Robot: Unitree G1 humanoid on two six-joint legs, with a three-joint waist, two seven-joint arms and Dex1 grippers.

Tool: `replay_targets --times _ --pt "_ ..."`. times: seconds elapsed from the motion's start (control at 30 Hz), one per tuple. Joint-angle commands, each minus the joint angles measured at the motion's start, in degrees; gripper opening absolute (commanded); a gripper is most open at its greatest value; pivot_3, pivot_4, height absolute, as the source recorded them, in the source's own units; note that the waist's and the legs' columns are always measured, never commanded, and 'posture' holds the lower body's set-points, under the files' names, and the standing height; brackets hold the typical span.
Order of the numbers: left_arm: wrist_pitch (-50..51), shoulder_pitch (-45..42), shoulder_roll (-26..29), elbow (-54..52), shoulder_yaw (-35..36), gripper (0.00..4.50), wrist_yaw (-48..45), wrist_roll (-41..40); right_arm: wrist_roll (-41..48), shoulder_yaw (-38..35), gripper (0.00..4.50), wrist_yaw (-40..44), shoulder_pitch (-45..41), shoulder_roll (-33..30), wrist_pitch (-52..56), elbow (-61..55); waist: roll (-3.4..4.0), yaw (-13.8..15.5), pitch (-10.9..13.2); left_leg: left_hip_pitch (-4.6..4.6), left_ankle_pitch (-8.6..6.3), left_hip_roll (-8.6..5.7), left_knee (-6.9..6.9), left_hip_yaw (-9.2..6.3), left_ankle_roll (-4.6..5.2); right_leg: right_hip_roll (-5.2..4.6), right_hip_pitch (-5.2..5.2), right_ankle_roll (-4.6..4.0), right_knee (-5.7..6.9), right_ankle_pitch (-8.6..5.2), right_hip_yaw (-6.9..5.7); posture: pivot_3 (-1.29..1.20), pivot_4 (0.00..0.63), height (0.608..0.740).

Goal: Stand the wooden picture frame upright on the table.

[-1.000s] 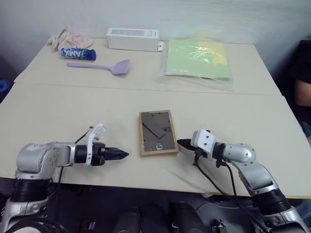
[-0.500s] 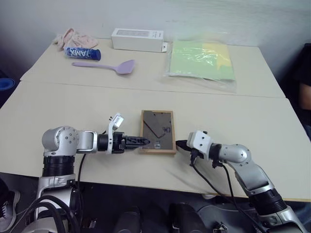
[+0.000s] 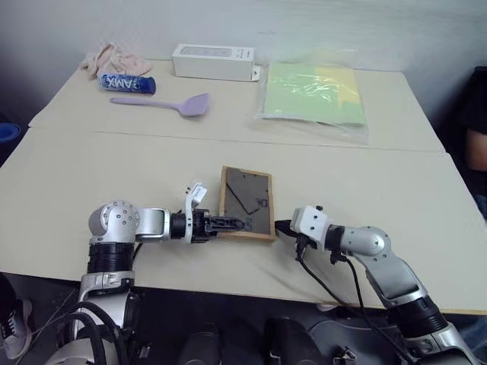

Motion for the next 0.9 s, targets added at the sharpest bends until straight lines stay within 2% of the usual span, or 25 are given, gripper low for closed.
replay_targets --times 0.03,0.1,0.17,0.23,0.33,0.43,0.7,0.9 --pt "0.18 3.59 -0.89 -3.64 2.85 1.29 0.24 -0.88 11.35 -4.11 0.57 4.63 0.73 0.92 2.01 -7.31 0.0 -0.21 0.0 0.01 0.0 0.01 0.0 0.0 -0.01 0.0 0.0 0.0 0.0 0.0 0.02 0.0 0.15 0.74" --pt "-7.32 7.62 -0.74 -8.14 4.65 1.29 -2.61 -0.2 15.02 -6.42 1.2 8.71 0.01 -0.92 1.3 -7.99 0.0 -0.64 0.0 0.01 -0.01 0.05 0.01 0.02 -0.04 0.05 -0.01 0.0 -0.04 0.0 0.02 0.0 0.15 0.74" --pt "-21.47 12.39 2.46 -14.79 1.27 1.29 -12.17 4.53 20.56 -9.6 1.89 9.67 -2.47 -1.3 6.0 -7.76 -0.02 -1.01 0.01 0.06 -0.02 0.06 -0.01 0.03 -0.08 0.06 0.0 -0.01 -0.15 0.0 0.05 0.0 0.15 0.74" --pt "-29.29 15.14 6.17 -18.14 -2.54 1.29 -18.39 8.55 23.6 -10.78 2.49 9.34 -4.99 -1.3 9.57 -7.31 -0.04 -1.46 0.03 0.06 0.0 0.08 0.0 0.04 -0.12 0.06 0.0 -0.02 -0.16 -0.01 0.06 0.0 0.15 0.74" --pt "-36.24 17.14 9.77 -19.38 -5.86 1.29 -24.23 11.88 27.72 -9.66 3.45 9.13 -8.01 -0.84 17.33 -7.85 -0.04 -1.39 0.02 0.1 0.01 0.11 -0.1 0.03 -0.17 0.07 -0.02 -0.12 -0.15 -0.06 0.05 0.0 0.15 0.74" --pt "-38.85 17.39 10.75 -19.77 -8.25 1.29 -26.26 13.51 28.06 -6.51 4.48 7.71 -11.75 0.65 22.7 -7.46 -0.03 -1.29 0.03 0.07 0.02 0.1 -0.28 0.02 -0.13 -0.01 -0.07 -0.14 -0.25 -0.07 0.05 0.0 0.15 0.74" --pt "-40.18 18.14 10.87 -21.17 -11.54 1.29 -27.22 14.84 24.95 -0.79 4.48 4.9 -17.56 8.46 23.28 -3.27 -0.03 -1.42 0.03 -0.1 -0.03 0.08 -0.27 0.0 0.01 -0.06 -0.18 -0.1 -0.25 -0.05 0.03 0.0 0.15 0.74" --pt "-39.46 17.94 10.91 -20.9 -10.96 1.29 -26.64 14.26 24.76 0.93 4.48 6.68 -16.92 9.4 22.65 -4.37 -0.03 -1.42 0.02 -0.1 -0.04 0.08 -0.27 0.0 0.03 -0.06 -0.19 -0.1 -0.2 -0.05 0.03 0.0 0.15 0.74"
